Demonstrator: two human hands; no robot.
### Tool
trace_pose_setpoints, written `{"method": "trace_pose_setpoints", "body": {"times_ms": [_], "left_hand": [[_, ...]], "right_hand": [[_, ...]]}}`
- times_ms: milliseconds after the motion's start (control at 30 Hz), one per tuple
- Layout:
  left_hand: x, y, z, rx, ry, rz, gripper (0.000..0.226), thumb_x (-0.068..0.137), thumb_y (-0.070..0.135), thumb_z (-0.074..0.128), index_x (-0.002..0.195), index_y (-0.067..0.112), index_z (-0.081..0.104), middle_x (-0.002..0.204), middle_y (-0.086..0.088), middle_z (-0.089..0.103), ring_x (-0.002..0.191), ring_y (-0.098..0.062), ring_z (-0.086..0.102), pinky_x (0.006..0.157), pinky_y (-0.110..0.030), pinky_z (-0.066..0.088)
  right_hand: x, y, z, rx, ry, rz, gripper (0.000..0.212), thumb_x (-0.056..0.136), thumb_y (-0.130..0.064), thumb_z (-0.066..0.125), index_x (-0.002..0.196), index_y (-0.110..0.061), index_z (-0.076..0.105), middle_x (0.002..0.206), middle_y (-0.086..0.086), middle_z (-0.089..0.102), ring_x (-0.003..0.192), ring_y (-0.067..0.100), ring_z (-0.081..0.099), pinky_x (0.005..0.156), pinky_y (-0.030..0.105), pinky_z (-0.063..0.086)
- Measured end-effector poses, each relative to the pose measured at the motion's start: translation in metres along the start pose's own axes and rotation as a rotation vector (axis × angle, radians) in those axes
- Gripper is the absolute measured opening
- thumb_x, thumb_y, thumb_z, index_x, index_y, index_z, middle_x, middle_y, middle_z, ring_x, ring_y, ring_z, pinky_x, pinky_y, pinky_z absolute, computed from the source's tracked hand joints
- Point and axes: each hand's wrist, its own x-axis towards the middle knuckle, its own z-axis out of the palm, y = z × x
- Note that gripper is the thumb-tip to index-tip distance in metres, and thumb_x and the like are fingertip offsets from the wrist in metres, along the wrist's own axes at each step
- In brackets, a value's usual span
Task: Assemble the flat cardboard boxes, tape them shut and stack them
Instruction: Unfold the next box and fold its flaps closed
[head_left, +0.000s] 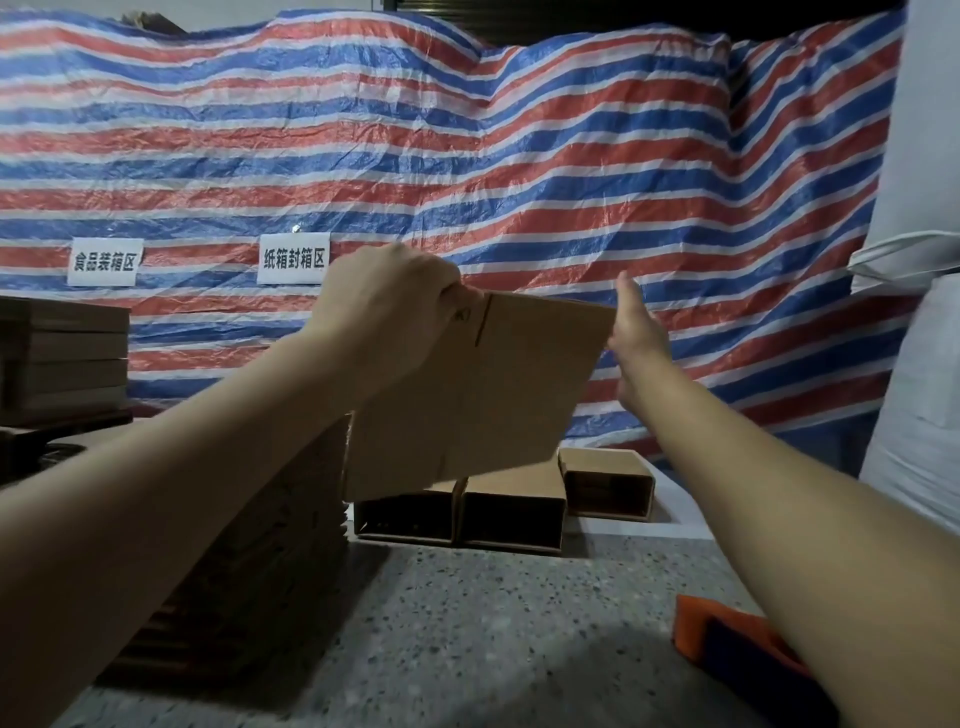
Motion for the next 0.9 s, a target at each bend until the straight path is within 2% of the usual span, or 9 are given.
{"method": "trace_pose_setpoints", "body": {"times_ms": [100, 167, 233, 333, 433, 533, 667, 800, 900], "left_hand": [[0.0, 0.008, 0.01, -0.105, 0.014, 0.031, 0.043, 0.1, 0.043, 0.046, 0.079, 0.012, 0.067, 0.061, 0.004, 0.056, 0.052, -0.014, 0.054, 0.052, -0.03, 0.049], [0.0, 0.008, 0.018, -0.174, 0.004, 0.014, 0.04, 0.097, 0.045, 0.05, 0.081, 0.013, 0.069, 0.061, 0.009, 0.054, 0.053, -0.011, 0.054, 0.054, -0.029, 0.05], [-0.002, 0.006, 0.031, -0.294, 0.022, -0.099, 0.035, 0.091, 0.048, 0.06, 0.087, 0.015, 0.071, 0.069, 0.008, 0.059, 0.061, -0.01, 0.058, 0.058, -0.029, 0.052], [-0.018, 0.009, 0.057, -0.62, 0.112, -0.487, 0.041, 0.079, 0.058, 0.071, 0.096, 0.021, 0.067, 0.083, 0.009, 0.063, 0.074, -0.006, 0.06, 0.065, -0.028, 0.053], [-0.048, 0.024, 0.096, -1.019, 0.038, -0.943, 0.054, 0.071, 0.065, 0.073, 0.102, 0.021, 0.063, 0.096, 0.003, 0.066, 0.092, -0.013, 0.064, 0.085, -0.037, 0.056], [-0.089, 0.043, 0.134, -1.088, -0.073, -1.205, 0.052, 0.074, 0.065, 0.072, 0.098, 0.02, 0.063, 0.094, -0.002, 0.068, 0.09, -0.019, 0.065, 0.083, -0.039, 0.055], [-0.133, 0.064, 0.166, -1.129, -0.104, -1.287, 0.05, 0.077, 0.062, 0.072, 0.094, 0.015, 0.066, 0.087, -0.007, 0.072, 0.084, -0.023, 0.069, 0.081, -0.046, 0.057], [-0.139, 0.07, 0.176, -1.15, -0.077, -1.306, 0.047, 0.078, 0.06, 0.069, 0.091, 0.015, 0.065, 0.087, -0.009, 0.071, 0.084, -0.026, 0.069, 0.078, -0.048, 0.058], [-0.132, 0.068, 0.18, -1.124, -0.062, -1.303, 0.042, 0.08, 0.053, 0.069, 0.091, 0.012, 0.064, 0.088, -0.01, 0.07, 0.085, -0.026, 0.067, 0.081, -0.049, 0.056]], "right_hand": [[0.003, 0.001, -0.026, -0.053, -0.083, 0.038, 0.053, 0.093, -0.071, 0.044, 0.116, -0.026, 0.057, 0.105, -0.008, 0.062, 0.096, 0.015, 0.058, 0.083, 0.037, 0.044], [0.001, 0.004, -0.04, -0.109, -0.026, -0.009, 0.04, 0.093, -0.059, 0.052, 0.104, -0.022, 0.063, 0.099, -0.003, 0.065, 0.094, 0.017, 0.06, 0.077, 0.035, 0.047], [-0.005, 0.006, -0.05, -0.127, 0.016, -0.011, 0.037, 0.092, -0.054, 0.056, 0.097, -0.019, 0.067, 0.093, 0.003, 0.067, 0.087, 0.017, 0.063, 0.073, 0.032, 0.049], [-0.018, 0.013, -0.059, -0.094, 0.04, 0.065, 0.037, 0.09, -0.051, 0.061, 0.096, -0.016, 0.07, 0.097, 0.008, 0.075, 0.089, 0.024, 0.072, 0.083, 0.043, 0.059], [-0.032, 0.036, -0.059, -0.126, 0.093, 0.082, 0.036, 0.09, -0.047, 0.062, 0.1, -0.013, 0.069, 0.094, 0.011, 0.075, 0.089, 0.026, 0.073, 0.086, 0.043, 0.059], [-0.057, 0.073, -0.064, -0.173, 0.113, 0.122, 0.031, 0.091, -0.043, 0.064, 0.097, -0.012, 0.067, 0.091, 0.009, 0.074, 0.084, 0.025, 0.071, 0.083, 0.043, 0.059], [-0.084, 0.119, -0.08, -0.188, 0.114, 0.217, 0.034, 0.094, -0.037, 0.064, 0.096, -0.003, 0.07, 0.085, 0.019, 0.073, 0.087, 0.037, 0.071, 0.083, 0.05, 0.058], [-0.083, 0.133, -0.094, -0.207, 0.036, 0.187, 0.042, 0.094, -0.035, 0.063, 0.099, 0.007, 0.066, 0.082, 0.026, 0.069, 0.075, 0.035, 0.066, 0.068, 0.046, 0.052], [-0.071, 0.129, -0.099, -0.245, -0.073, 0.158, 0.041, 0.095, -0.031, 0.064, 0.102, 0.01, 0.065, 0.089, 0.031, 0.067, 0.075, 0.031, 0.062, 0.067, 0.04, 0.047]]}}
